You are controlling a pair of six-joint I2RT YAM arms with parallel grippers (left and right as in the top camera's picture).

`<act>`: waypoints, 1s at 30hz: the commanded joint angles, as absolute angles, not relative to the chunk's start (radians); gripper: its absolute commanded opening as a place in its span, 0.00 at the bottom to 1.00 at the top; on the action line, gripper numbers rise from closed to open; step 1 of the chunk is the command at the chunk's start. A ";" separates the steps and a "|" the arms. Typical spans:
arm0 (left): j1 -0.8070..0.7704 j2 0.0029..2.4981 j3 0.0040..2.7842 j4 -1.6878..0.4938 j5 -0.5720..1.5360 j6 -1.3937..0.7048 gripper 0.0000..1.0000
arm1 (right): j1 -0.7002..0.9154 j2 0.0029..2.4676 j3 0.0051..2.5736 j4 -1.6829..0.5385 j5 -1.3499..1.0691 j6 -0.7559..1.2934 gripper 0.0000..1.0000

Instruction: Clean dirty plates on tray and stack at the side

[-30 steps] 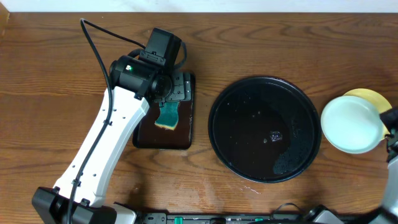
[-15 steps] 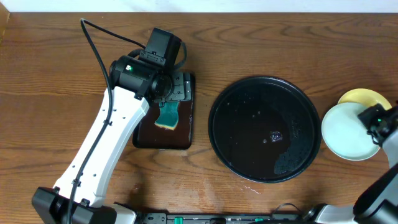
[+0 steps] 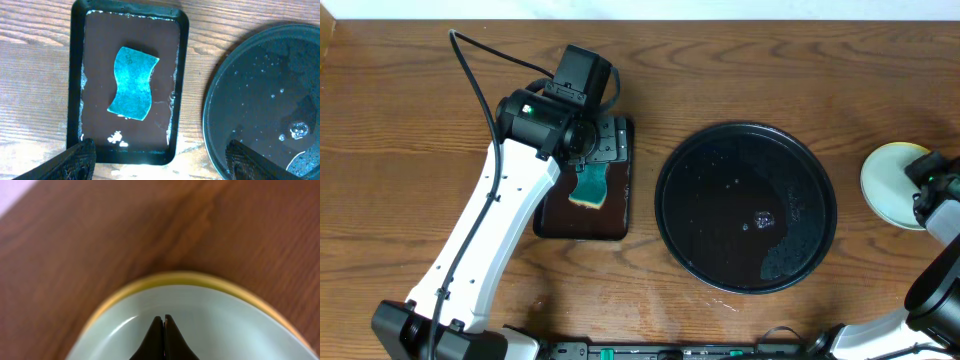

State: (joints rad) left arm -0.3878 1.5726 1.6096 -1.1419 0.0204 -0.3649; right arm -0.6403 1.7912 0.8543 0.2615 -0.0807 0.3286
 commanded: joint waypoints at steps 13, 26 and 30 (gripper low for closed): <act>-0.386 1.568 1.607 -1.144 0.015 -0.360 0.84 | -0.507 1.429 0.862 0.087 -0.688 0.368 0.04; -0.386 1.568 1.607 -1.144 0.015 -0.360 0.83 | 0.019 1.257 0.862 -0.626 -0.139 0.159 0.43; -0.386 1.568 1.607 -1.144 0.015 -0.360 0.83 | 0.124 1.256 0.862 -0.635 -0.139 0.113 0.55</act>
